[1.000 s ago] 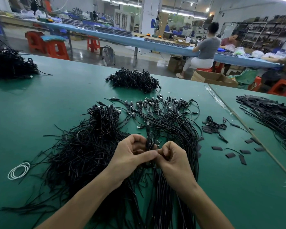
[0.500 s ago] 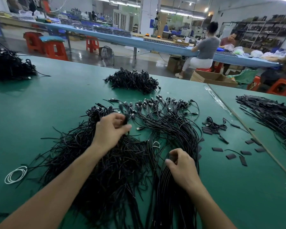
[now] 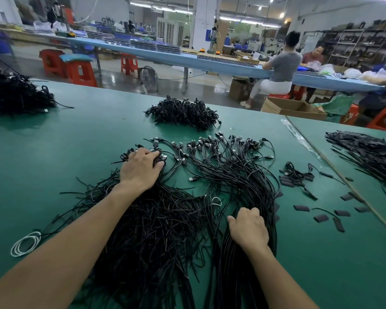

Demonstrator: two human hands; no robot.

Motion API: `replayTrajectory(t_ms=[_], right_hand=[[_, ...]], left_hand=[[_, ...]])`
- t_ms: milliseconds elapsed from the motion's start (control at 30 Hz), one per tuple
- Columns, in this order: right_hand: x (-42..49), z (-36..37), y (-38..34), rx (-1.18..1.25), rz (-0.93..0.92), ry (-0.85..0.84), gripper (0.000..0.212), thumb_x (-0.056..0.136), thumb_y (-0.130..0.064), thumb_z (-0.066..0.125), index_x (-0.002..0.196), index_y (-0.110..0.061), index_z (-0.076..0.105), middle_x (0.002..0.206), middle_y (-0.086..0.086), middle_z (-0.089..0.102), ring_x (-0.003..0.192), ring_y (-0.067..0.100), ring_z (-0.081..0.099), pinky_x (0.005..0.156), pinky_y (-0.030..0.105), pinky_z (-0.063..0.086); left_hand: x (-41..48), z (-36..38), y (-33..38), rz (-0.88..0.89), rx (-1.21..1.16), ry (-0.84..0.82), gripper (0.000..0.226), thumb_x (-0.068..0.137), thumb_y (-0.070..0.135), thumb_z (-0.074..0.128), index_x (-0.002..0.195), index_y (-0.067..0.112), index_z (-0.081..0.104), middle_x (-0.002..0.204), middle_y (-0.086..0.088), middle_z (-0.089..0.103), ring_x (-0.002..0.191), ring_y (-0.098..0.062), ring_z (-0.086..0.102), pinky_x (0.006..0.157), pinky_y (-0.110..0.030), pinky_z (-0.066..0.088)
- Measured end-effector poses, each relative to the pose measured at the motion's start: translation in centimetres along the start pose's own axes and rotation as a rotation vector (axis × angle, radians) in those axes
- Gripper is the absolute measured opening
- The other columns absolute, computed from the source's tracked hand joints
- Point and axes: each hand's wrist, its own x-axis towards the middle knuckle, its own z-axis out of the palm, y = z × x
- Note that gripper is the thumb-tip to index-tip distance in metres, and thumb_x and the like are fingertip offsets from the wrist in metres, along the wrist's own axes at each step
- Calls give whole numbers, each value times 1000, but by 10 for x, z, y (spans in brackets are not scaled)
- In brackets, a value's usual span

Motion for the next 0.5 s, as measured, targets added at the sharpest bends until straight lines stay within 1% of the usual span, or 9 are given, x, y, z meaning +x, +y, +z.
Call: replayTrajectory(t_ms=[67, 133, 200, 267, 300, 333, 400, 467, 500], right_hand=[[1, 0, -2, 100, 30, 38, 30, 102, -35, 52, 124, -15, 58, 128, 8, 48, 108, 24, 55, 83, 34, 48], [2, 0, 0, 211, 43, 65, 26, 99, -31, 56, 122, -19, 62, 126, 7, 51, 108, 23, 56, 87, 37, 51], [6, -1, 2, 312, 49, 81, 23, 96, -26, 57, 116, -19, 65, 119, 6, 58, 103, 23, 58, 86, 37, 53], [10, -5, 1, 474, 43, 73, 16, 96, -20, 56, 110, -16, 64, 102, 3, 63, 88, 18, 61, 72, 32, 53], [12, -8, -2, 622, 42, 29, 11, 97, -16, 54, 106, -14, 62, 93, 2, 64, 78, 15, 60, 64, 28, 50], [12, -14, -6, 822, 48, -57, 7, 99, -11, 52, 102, -12, 59, 85, 2, 62, 70, 14, 58, 59, 26, 47], [10, -24, -15, 1152, 60, -217, 13, 102, -4, 46, 93, -10, 53, 76, 4, 56, 58, 13, 51, 53, 27, 44], [6, -33, -21, 1108, 19, -215, 17, 103, -9, 44, 92, -11, 55, 71, 2, 50, 55, 11, 42, 51, 28, 38], [-1, -38, -25, 992, -32, -173, 18, 104, -16, 45, 92, -13, 59, 69, -1, 50, 56, 10, 42, 54, 29, 37]], left_hand=[[1, 0, 0, -4, -38, 31, 50, 99, 40, 55, 146, 23, 46, 132, -10, 52, 119, -29, 52, 91, -44, 48], [1, 1, -1, -25, -167, 99, 50, 97, 30, 62, 144, 20, 46, 124, -14, 55, 111, -31, 57, 86, -43, 50], [3, 0, -4, -67, -216, 164, 44, 97, 27, 63, 139, 21, 51, 120, -14, 53, 106, -33, 58, 79, -40, 48], [2, -1, -4, -106, -110, 209, 37, 98, 33, 60, 133, 21, 58, 124, -13, 51, 110, -34, 54, 83, -43, 48], [0, -1, -3, -92, -52, 250, 35, 98, 35, 58, 130, 21, 62, 126, -13, 51, 113, -34, 52, 87, -46, 47], [-3, -1, 1, -44, -23, 303, 32, 97, 34, 59, 126, 19, 64, 126, -13, 52, 113, -34, 51, 89, -47, 45], [-12, 1, 12, 124, -38, 386, 24, 95, 27, 63, 116, 17, 68, 119, -11, 57, 109, -32, 53, 88, -43, 43], [-23, 5, 28, 281, -138, 324, 21, 93, 20, 65, 113, 19, 68, 108, -5, 63, 103, -25, 57, 87, -33, 42], [-30, 9, 36, 340, -206, 213, 25, 92, 18, 65, 117, 20, 66, 104, 0, 64, 101, -21, 58, 88, -30, 43]])
